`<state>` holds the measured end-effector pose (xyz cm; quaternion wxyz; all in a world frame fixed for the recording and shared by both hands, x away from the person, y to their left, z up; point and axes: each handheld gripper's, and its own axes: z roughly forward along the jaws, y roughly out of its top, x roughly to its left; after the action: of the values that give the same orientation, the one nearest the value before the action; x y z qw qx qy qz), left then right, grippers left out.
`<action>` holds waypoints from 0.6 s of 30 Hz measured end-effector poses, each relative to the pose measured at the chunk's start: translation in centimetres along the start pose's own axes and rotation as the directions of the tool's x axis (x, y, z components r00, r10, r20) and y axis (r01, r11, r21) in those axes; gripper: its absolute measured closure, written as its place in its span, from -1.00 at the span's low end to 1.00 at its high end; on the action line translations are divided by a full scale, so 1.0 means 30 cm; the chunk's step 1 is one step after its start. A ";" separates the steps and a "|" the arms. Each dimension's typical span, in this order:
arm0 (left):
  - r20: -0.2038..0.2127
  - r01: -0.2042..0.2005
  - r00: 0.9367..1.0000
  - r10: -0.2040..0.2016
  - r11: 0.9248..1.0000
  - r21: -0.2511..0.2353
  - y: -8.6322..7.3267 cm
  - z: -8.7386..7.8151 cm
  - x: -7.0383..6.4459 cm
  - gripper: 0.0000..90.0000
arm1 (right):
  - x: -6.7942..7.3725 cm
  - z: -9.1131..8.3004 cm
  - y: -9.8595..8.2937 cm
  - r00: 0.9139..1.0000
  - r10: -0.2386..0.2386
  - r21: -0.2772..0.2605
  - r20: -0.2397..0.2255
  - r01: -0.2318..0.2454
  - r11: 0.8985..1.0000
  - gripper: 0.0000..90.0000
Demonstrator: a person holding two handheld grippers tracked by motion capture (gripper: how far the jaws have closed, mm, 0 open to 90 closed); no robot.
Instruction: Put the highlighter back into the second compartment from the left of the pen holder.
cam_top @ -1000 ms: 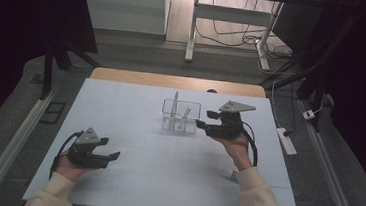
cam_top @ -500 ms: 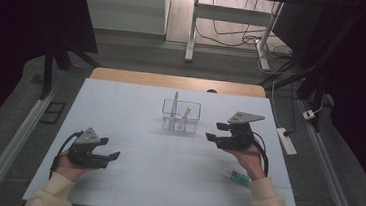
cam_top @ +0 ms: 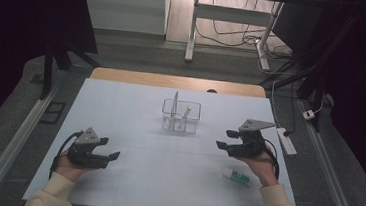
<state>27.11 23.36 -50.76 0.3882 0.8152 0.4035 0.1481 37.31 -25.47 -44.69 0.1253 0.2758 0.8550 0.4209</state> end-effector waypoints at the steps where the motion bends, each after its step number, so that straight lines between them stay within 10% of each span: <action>1: 0.000 0.000 1.000 0.000 1.000 0.000 0.000 0.000 0.000 -0.35 | -0.002 -0.004 -0.003 1.000 -0.007 0.008 -0.001 0.007 1.000 -0.18; 18: 0.003 -0.005 1.000 0.005 1.000 0.003 0.000 0.002 -0.002 -0.35 | -0.002 -0.052 -0.038 0.999 -0.034 0.106 -0.041 0.038 0.994 -0.18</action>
<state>27.10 23.29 -50.79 0.3872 0.8171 0.4009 0.1475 36.24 -27.08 -44.63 0.1012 0.2585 0.8834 0.3775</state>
